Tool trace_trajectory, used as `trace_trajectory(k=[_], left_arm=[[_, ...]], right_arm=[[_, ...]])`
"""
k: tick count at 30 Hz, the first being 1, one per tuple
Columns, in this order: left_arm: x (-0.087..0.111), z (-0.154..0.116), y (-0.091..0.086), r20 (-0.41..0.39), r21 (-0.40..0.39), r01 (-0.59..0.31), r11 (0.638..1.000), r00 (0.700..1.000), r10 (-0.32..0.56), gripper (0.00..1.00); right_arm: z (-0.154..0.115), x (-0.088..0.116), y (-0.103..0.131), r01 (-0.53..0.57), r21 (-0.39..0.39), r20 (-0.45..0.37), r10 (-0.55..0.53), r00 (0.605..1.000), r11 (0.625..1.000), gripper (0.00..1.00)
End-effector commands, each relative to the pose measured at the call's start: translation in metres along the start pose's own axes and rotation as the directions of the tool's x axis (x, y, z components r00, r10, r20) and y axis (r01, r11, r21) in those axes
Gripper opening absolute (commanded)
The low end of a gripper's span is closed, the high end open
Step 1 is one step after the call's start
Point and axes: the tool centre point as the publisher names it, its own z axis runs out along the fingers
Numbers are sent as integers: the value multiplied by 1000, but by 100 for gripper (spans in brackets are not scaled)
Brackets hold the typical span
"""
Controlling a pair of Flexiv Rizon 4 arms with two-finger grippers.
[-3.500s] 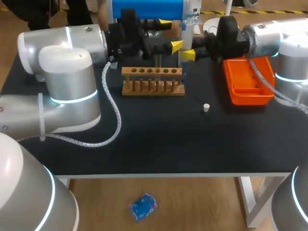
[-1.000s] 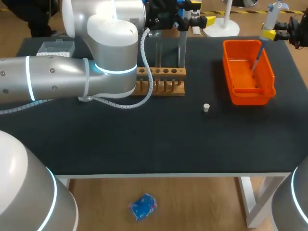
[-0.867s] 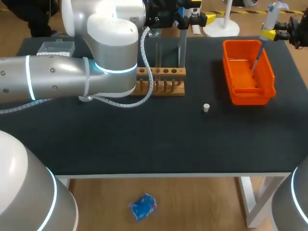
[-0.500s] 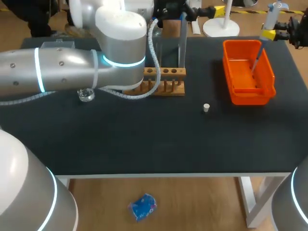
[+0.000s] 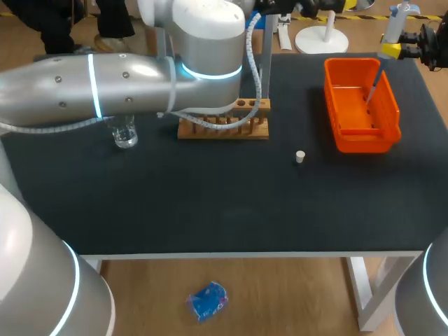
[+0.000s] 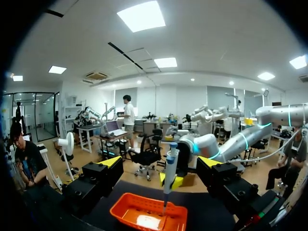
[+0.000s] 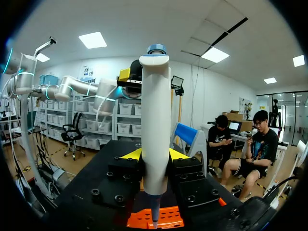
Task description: Invert the test tube, pick up the pipette, mount the tip to pipette, aspirate from beaker and dispense into the tube, eject the tip, return the pipette, and cap with the stopper.
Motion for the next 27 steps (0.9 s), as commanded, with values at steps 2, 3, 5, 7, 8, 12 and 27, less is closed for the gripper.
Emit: trace_trajectory(k=[2,3,5,7,8,12,27], left_arm=[[0,5,3,6,27,-1,1000,1000,1,100],[0,5,3,6,27,-1,1000,1000,1,100],[0,5,3,6,27,-1,1000,1000,1,100],[0,5,3,6,27,-1,1000,1000,1,100],[0,5,3,6,27,-1,1000,1000,1,100],[0,5,3,6,27,-1,1000,1000,1,100],[-8,27,32,-49,-172,-33,984,999,25,100]], right_arm=[[-1,-1,0,0,0,-5,0,1000,1000,0],[-1,-1,0,0,0,-5,0,1000,1000,0],[-1,-1,0,0,0,-5,0,1000,1000,0],[-1,-1,0,0,0,-5,0,1000,1000,0],[-1,-1,0,0,0,-5,0,1000,1000,0],[-1,-1,0,0,0,-5,0,1000,1000,0],[-1,-1,0,0,0,-5,0,1000,1000,0]])
